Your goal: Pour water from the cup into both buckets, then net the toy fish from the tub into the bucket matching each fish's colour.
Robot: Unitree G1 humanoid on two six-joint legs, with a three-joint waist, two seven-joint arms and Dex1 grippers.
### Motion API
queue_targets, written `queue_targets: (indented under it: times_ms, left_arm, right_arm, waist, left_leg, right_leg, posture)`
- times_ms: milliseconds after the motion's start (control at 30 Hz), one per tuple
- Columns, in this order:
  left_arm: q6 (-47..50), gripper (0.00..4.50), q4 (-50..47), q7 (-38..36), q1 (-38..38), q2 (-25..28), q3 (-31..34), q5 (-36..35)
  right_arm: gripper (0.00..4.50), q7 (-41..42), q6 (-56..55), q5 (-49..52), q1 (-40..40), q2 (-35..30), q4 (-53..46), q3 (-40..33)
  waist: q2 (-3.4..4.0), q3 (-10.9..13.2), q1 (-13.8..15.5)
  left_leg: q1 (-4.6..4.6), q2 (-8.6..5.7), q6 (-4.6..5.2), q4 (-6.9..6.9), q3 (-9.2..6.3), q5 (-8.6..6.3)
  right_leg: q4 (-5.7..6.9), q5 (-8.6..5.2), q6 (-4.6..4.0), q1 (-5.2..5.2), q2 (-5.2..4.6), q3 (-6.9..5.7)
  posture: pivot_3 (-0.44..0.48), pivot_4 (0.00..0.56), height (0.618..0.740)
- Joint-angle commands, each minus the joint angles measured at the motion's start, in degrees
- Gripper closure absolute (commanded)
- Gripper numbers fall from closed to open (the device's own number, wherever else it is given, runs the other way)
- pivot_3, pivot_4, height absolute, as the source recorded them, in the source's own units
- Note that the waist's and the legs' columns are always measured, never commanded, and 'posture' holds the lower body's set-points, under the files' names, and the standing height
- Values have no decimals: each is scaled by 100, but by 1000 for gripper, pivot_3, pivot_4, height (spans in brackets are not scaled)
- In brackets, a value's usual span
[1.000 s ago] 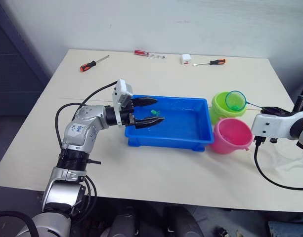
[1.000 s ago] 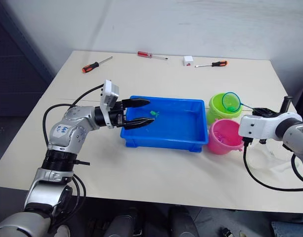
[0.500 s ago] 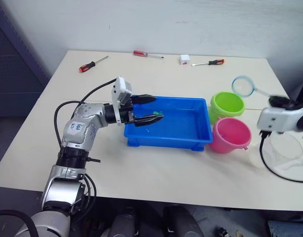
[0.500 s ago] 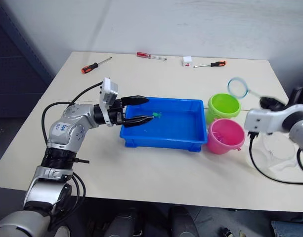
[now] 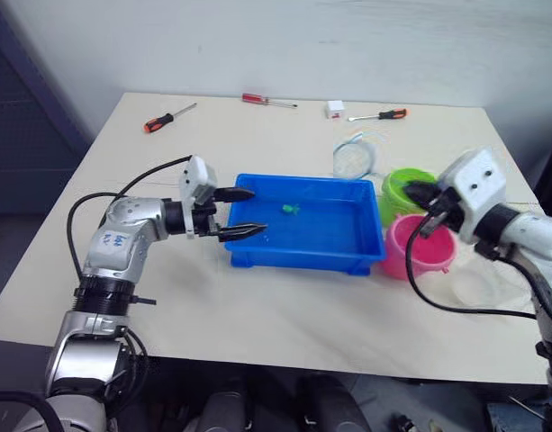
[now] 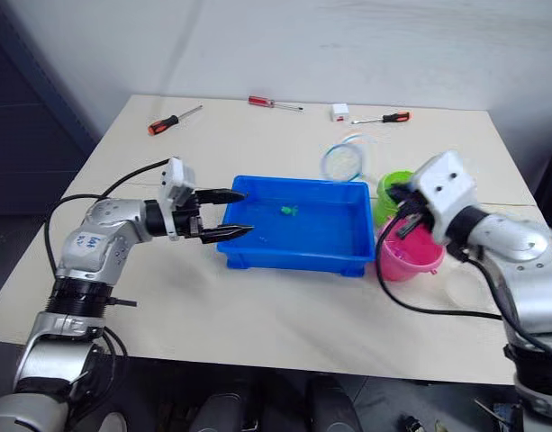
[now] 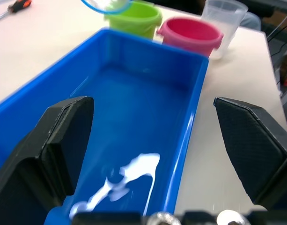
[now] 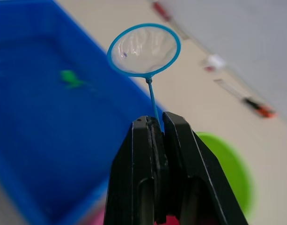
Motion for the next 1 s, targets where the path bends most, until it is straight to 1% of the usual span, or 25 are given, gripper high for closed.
queue_targets:
  times_ms: [33, 100, 233, 400, 567, 700, 867, 1000]
  left_arm:
    - [0, 68, -466, 52, 351, 411, 342, 11]
    - [82, 68, -675, 165, 455, 453, 425, -54]
    - [234, 68, -1128, 372, 730, 500, 563, -150]
    - [417, 68, -1615, 615, 1080, 549, 749, -247]
    - [575, 68, -1907, 788, 1289, 597, 899, -344]
    - [649, 68, -2004, 893, 1307, 606, 924, -386]
    - [587, 68, -1875, 928, 1178, 553, 860, -351]
    - [539, 68, -1741, 934, 1012, 458, 763, -327]
  right_arm:
    - [4500, 299, 1733, 1079, -299, 178, -285, 369]
    - [4500, 411, 2068, 1276, -377, 209, -155, 579]
    - [4500, 308, 2557, 1460, -762, 612, 425, 798]
    - [4500, 322, 2834, 1440, -1118, 822, 1002, 1113]
    - [4500, 103, 2663, 1138, -1492, 1078, 1729, 1341]
    - [4500, -229, 2390, 889, -1816, 1387, 2206, 1308]
    - [4500, -501, 2206, 740, -2099, 1670, 2389, 1187]
    - [4500, -458, 2261, 777, -2024, 1584, 2081, 1156]
  waist:
    - [0, 0, 3]
    - [0, 0, 9]
    - [-2, -1, 54]
    - [-3, -1, 17]
    - [-3, -1, -18]
    - [-3, -1, -11]
    - [-3, -1, -9]
    - [-3, -1, -5]
  left_leg:
    - [-1, 0, 4, 0, -1, -2]
    - [-8, -4, 14, 2, 0, -8]
    - [-19, -9, 29, 6, -3, -16]
    - [-24, -9, 29, 4, -3, -17]
    - [-26, -10, 28, 4, -3, -17]
    - [-28, -9, 27, 4, -2, -16]
    - [-35, -9, 26, 3, -2, -15]
    - [-40, -10, 26, 4, -2, -15]
  right_leg:
    - [-2, 0, 0, 2, -2, -1]
    - [-13, 0, 0, 2, -9, -1]
    - [-29, 0, 0, 0, -19, -5]
    - [-31, 0, 1, -4, -19, -6]
    - [-26, 0, 1, -9, -18, -5]
    - [-23, 0, 1, -14, -18, -6]
    - [-22, 0, 1, -21, -18, -7]
    - [-23, 0, 1, -24, -18, -8]
  posture:
    - [0, 150, 740]
    - [0, 150, 740]
    - [0, 150, 740]
    - [0, 150, 740]
    - [0, 150, 740]
    - [0, 150, 740]
    - [0, 150, 740]
    - [0, 150, 740]
